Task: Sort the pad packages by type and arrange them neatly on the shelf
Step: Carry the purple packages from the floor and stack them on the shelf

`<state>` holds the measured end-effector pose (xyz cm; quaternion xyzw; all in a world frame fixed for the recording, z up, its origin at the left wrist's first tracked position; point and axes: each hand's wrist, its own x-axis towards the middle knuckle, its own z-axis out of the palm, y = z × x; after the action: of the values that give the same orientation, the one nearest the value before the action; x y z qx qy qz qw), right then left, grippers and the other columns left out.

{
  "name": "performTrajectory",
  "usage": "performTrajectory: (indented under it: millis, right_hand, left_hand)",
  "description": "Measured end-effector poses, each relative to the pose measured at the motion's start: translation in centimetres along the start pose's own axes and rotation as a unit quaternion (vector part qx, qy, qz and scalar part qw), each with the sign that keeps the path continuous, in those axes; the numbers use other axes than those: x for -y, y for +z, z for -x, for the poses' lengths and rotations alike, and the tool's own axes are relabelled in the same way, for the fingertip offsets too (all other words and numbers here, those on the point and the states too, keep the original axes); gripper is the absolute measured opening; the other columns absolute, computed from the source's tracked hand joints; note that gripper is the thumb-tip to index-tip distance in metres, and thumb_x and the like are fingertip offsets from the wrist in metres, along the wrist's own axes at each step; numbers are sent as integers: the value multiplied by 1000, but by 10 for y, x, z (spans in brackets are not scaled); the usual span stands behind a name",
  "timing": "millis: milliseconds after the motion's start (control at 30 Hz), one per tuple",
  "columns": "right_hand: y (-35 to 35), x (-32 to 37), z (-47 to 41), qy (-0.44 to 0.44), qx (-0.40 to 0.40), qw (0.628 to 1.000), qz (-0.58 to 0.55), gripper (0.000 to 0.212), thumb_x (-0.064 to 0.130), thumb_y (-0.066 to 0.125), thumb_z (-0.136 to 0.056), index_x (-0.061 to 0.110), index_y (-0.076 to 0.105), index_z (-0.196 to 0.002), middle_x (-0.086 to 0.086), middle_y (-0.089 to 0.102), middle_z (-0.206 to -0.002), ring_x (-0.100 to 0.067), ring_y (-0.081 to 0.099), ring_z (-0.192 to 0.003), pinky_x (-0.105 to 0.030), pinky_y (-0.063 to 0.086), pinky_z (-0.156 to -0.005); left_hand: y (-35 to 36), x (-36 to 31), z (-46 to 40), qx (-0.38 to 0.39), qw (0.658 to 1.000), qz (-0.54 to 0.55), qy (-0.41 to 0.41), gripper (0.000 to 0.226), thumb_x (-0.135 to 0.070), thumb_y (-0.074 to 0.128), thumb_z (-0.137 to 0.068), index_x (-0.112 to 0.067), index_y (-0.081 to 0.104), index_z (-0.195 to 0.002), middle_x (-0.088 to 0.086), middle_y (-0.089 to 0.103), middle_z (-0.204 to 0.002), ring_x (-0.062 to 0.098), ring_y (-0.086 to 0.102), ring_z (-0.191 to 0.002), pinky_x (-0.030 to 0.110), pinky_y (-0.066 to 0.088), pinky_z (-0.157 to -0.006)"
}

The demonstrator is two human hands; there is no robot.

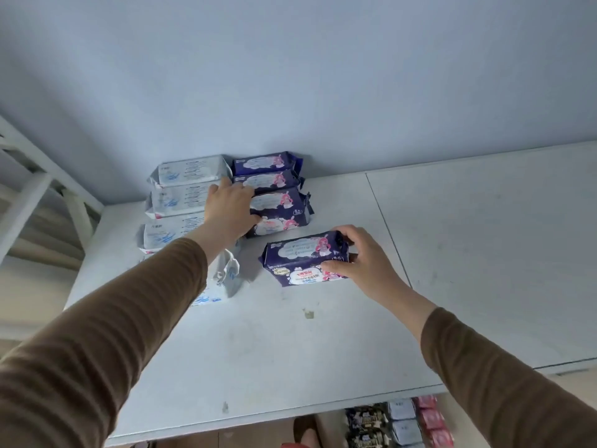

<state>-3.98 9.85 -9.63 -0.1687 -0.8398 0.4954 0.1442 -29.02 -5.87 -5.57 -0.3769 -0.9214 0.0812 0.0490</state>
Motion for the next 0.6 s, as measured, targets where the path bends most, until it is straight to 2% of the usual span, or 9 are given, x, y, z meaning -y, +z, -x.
performTrajectory:
  millis: [100,200,267,467,600]
  right_hand:
    - [18,1,-19,-2,6,1000,-6,48,26,83,-77,38,53,-113,11,60,-112,-5,57,-106,-33,56,-87]
    - [36,3,-37,-12,12,1000,-3,49,21,83,-78,26,55,-118,4,60,-116,-13,59,-107,-40,54,-92]
    - [47,4,-47,-12,10,1000,6,51,21,82,-79,23,54,-121,2,60,-117,-15,59,-108,-40,53,-93]
    - [70,2,-63,-3,-45,998,43,48,23,80,-80,25,50,-118,3,54,-112,-9,54,-101,-21,44,-83]
    - [73,4,-63,21,-64,996,50,56,25,82,-77,22,44,-118,1,56,-116,-15,57,-104,-33,52,-86]
  left_hand:
    - [0,3,2,7,1000,1,6,60,-60,65,-79,-20,58,-124,5,54,-123,30,41,-123,47,38,-100]
    - [-1,7,9,10,998,62,-5,71,-63,66,-78,-21,48,-133,6,54,-129,31,40,-126,48,35,-103]
    - [-4,13,16,-10,993,115,-21,71,-57,66,-82,-22,43,-139,5,52,-132,30,40,-127,48,34,-105]
    - [-11,23,47,-83,978,185,-39,48,-44,63,-87,-26,53,-131,0,53,-127,27,42,-121,45,34,-102]
    - [-14,14,68,-91,977,190,-40,45,-42,63,-88,-26,54,-129,-1,55,-126,26,43,-119,43,36,-99]
